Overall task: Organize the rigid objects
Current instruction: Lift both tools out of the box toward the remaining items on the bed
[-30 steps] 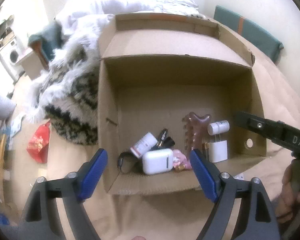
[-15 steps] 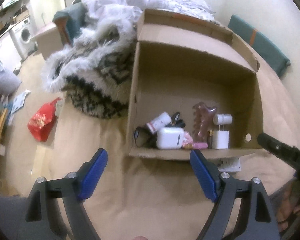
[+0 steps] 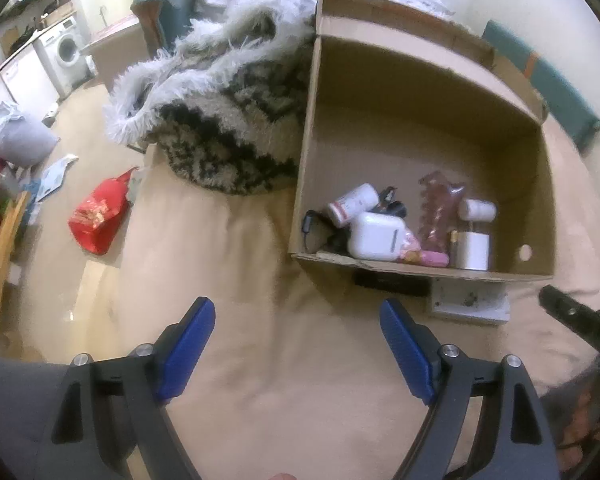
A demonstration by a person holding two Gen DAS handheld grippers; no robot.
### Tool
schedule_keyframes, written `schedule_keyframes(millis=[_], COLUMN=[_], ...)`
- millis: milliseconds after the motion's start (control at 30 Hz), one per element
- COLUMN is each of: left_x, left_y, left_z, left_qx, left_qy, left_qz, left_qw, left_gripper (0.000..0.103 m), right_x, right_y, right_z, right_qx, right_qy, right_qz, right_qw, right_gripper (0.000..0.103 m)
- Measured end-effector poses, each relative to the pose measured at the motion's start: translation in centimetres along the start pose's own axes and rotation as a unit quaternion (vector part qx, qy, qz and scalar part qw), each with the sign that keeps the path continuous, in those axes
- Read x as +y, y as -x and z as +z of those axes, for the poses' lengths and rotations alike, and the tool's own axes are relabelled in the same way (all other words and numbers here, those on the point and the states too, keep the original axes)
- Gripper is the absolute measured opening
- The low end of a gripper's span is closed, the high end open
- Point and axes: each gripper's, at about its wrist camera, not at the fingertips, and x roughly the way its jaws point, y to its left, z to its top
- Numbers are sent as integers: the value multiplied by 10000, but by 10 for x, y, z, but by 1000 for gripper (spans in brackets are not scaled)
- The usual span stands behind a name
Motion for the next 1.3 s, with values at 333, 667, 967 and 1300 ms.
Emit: schedule_keyframes(millis=[333, 667, 967, 1300], left_x=[-1, -32, -70, -103], left_y=[-30, -77, -113, -124], left_z=[-4, 2, 11, 11], left_qx=[495, 794, 705, 699], left_qy=[35, -397, -799, -1141], left_qz=[68, -29, -77, -269], left_qw=[9987, 9960, 9943, 9906], left_gripper=[83, 83, 83, 84], right_x=[-14, -11, -9, -9], right_y=[-24, -21, -24, -30], right_z=[4, 1, 4, 8], right_qx=[368, 361, 428, 500], right_qy=[-493, -510, -612, -725], right_qz=[21, 179, 445, 611], right_qw=[9981, 9979, 9962, 9942], right_gripper=[70, 70, 70, 70])
